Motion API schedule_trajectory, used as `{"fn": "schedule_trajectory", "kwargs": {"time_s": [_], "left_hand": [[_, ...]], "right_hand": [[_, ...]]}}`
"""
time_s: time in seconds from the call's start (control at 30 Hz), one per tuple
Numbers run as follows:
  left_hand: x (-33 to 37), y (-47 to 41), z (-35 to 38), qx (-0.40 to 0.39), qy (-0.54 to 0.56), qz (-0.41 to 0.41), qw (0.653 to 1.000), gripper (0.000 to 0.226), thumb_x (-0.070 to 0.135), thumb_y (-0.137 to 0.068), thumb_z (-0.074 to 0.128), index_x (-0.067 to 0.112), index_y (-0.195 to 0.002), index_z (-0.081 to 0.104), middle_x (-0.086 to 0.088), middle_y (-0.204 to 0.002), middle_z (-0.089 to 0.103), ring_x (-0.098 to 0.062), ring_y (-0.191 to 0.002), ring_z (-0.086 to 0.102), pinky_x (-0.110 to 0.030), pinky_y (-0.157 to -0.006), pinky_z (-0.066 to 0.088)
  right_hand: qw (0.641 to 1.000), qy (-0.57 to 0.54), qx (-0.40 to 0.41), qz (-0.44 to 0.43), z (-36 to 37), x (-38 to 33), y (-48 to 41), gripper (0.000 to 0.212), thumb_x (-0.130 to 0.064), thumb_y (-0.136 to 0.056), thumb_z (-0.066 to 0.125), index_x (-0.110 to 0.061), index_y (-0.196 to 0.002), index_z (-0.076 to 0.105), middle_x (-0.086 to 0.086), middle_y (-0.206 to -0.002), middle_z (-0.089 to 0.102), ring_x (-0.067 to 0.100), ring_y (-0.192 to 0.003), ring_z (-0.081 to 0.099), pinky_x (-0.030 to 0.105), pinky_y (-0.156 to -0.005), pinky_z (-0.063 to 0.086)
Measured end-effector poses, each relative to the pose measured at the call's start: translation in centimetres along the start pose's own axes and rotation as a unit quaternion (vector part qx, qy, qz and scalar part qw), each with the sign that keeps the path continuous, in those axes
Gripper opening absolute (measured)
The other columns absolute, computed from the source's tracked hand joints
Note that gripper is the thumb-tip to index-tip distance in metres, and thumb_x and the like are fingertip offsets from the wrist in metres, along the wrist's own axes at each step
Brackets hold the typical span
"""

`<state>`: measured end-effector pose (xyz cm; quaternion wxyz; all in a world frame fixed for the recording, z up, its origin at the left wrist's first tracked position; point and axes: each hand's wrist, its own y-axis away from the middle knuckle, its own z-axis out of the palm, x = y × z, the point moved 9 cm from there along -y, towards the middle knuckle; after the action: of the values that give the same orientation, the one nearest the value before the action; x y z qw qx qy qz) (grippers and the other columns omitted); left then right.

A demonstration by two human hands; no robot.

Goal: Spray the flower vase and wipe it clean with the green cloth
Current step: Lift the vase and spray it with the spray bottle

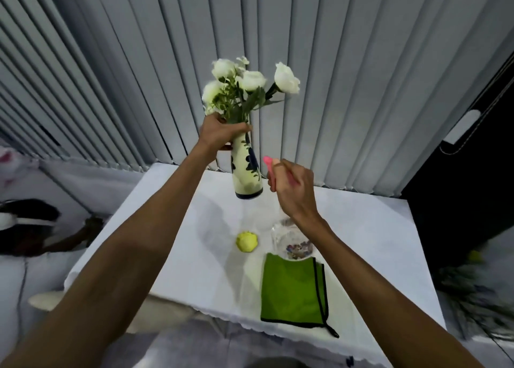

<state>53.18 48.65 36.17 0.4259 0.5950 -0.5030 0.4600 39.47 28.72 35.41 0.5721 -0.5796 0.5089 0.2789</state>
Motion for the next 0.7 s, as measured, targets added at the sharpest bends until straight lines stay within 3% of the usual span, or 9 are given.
{"fn": "schedule_trajectory", "kwargs": {"time_s": [0.1, 0.2, 0.27, 0.37, 0.43, 0.5, 0.6, 0.7], "left_hand": [[0.8, 0.3, -0.4, 0.007, 0.002, 0.014, 1.000, 0.056, 0.025, -0.058, 0.090, 0.015, -0.106, 0.063, -0.002, -0.099, 0.074, -0.018, -0.085, 0.075, -0.039, -0.066, 0.063], [0.7, 0.7, -0.9, 0.017, 0.009, 0.016, 1.000, 0.058, 0.026, -0.058, 0.090, 0.015, -0.108, 0.061, -0.002, -0.102, 0.073, -0.019, -0.088, 0.074, -0.036, -0.065, 0.063], [0.6, 0.9, -1.2, 0.024, 0.005, 0.015, 1.000, 0.062, 0.027, -0.059, 0.090, 0.014, -0.112, 0.060, -0.001, -0.103, 0.072, -0.017, -0.087, 0.073, -0.032, -0.062, 0.061], [0.2, 1.1, -1.6, 0.033, 0.004, 0.009, 0.999, 0.067, 0.030, -0.056, 0.090, 0.013, -0.115, 0.060, -0.001, -0.104, 0.073, -0.017, -0.086, 0.074, -0.033, -0.062, 0.062], [-0.3, 1.3, -1.8, 0.040, 0.000, 0.007, 0.999, 0.073, 0.033, -0.053, 0.090, 0.013, -0.116, 0.060, -0.002, -0.105, 0.073, -0.017, -0.088, 0.074, -0.035, -0.065, 0.063], [-0.6, 1.3, -2.0, 0.047, -0.004, 0.004, 0.999, 0.075, 0.035, -0.051, 0.090, 0.013, -0.116, 0.059, -0.002, -0.106, 0.073, -0.017, -0.088, 0.074, -0.036, -0.066, 0.063], [-0.7, 1.2, -2.3, 0.057, 0.001, 0.003, 0.998, 0.077, 0.035, -0.051, 0.090, 0.012, -0.117, 0.058, -0.002, -0.106, 0.072, -0.016, -0.087, 0.074, -0.036, -0.065, 0.063], [-0.8, 1.3, -2.4, 0.063, 0.007, 0.003, 0.998, 0.067, 0.033, -0.052, 0.090, 0.015, -0.110, 0.059, -0.003, -0.105, 0.072, -0.017, -0.087, 0.074, -0.036, -0.064, 0.063]], "right_hand": [[1.000, -0.010, -0.013, 0.014, 1.0, 0.1, -0.8, 0.045, -0.033, -0.099, 0.052, -0.016, -0.058, 0.055, 0.012, -0.054, 0.054, 0.038, -0.061, 0.056, 0.052, -0.065, 0.052], [1.000, -0.007, -0.018, 0.017, 0.9, 0.0, -1.2, 0.045, -0.033, -0.100, 0.054, -0.030, -0.055, 0.058, 0.003, -0.052, 0.055, 0.034, -0.062, 0.059, 0.048, -0.066, 0.053], [1.000, -0.010, -0.017, 0.011, 0.4, -0.3, -1.2, 0.045, -0.037, -0.098, 0.052, -0.019, -0.057, 0.061, 0.007, -0.053, 0.057, 0.034, -0.061, 0.059, 0.046, -0.067, 0.053], [1.000, -0.024, -0.018, -0.001, -0.5, -0.2, -1.0, 0.044, -0.037, -0.096, 0.049, -0.019, -0.058, 0.062, 0.002, -0.053, 0.059, 0.032, -0.061, 0.061, 0.039, -0.066, 0.053], [0.999, -0.029, -0.018, -0.008, -1.0, 0.4, -0.4, 0.051, -0.039, -0.096, 0.048, -0.003, -0.063, 0.062, 0.014, -0.056, 0.058, 0.038, -0.060, 0.058, 0.034, -0.063, 0.051], [0.999, -0.035, -0.019, 0.004, -1.5, 1.6, 0.5, 0.055, -0.042, -0.096, 0.049, 0.004, -0.069, 0.063, 0.014, -0.056, 0.056, 0.036, -0.058, 0.056, 0.035, -0.060, 0.048], [0.997, -0.040, -0.044, 0.043, -2.0, 3.8, 2.0, 0.049, -0.037, -0.096, 0.052, 0.002, -0.071, 0.068, 0.003, -0.055, 0.056, 0.028, -0.058, 0.057, 0.044, -0.062, 0.052], [0.991, -0.061, -0.062, 0.099, -2.4, 5.8, 3.4, 0.036, -0.025, -0.097, 0.053, -0.002, -0.084, 0.078, 0.009, -0.061, 0.059, 0.019, -0.061, 0.057, 0.038, -0.063, 0.052]]}}
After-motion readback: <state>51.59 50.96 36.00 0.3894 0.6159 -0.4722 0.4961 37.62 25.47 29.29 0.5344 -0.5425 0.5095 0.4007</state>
